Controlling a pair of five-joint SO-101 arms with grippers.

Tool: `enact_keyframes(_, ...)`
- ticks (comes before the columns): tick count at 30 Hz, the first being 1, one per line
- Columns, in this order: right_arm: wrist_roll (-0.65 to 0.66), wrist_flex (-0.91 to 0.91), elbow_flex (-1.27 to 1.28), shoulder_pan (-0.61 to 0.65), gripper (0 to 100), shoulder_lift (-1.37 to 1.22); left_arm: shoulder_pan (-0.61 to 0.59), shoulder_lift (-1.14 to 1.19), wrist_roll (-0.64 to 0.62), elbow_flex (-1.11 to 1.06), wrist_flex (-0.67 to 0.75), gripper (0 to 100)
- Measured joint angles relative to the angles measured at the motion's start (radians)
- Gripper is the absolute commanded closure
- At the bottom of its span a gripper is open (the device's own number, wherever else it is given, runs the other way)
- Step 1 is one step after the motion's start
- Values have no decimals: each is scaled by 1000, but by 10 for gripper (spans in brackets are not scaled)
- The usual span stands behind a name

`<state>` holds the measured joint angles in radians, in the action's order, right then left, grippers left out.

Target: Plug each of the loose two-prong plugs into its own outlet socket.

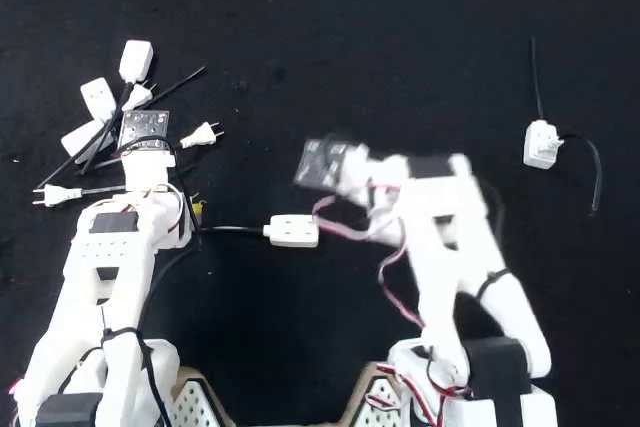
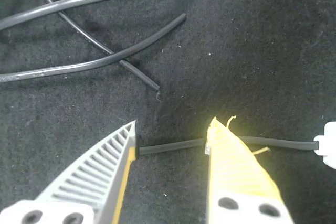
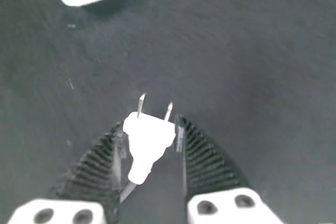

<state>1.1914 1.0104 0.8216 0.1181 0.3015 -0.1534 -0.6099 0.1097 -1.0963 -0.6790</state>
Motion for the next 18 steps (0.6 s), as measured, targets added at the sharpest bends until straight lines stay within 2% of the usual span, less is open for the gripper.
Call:
enact_keyframes(2, -60, -87, 91, 9, 782, 0, 0, 0, 0, 0, 0, 780)
enact_keyframes(4, -123, -115, 126, 14, 763, 0, 0, 0, 0, 0, 0, 780)
enact_keyframes(12, -334, -81, 114, 15, 861, 15, 0, 0, 0, 0, 0, 780)
enact_keyframes(18, -379, -26, 51, 15, 863, -52, 0, 0, 0, 0, 0, 780)
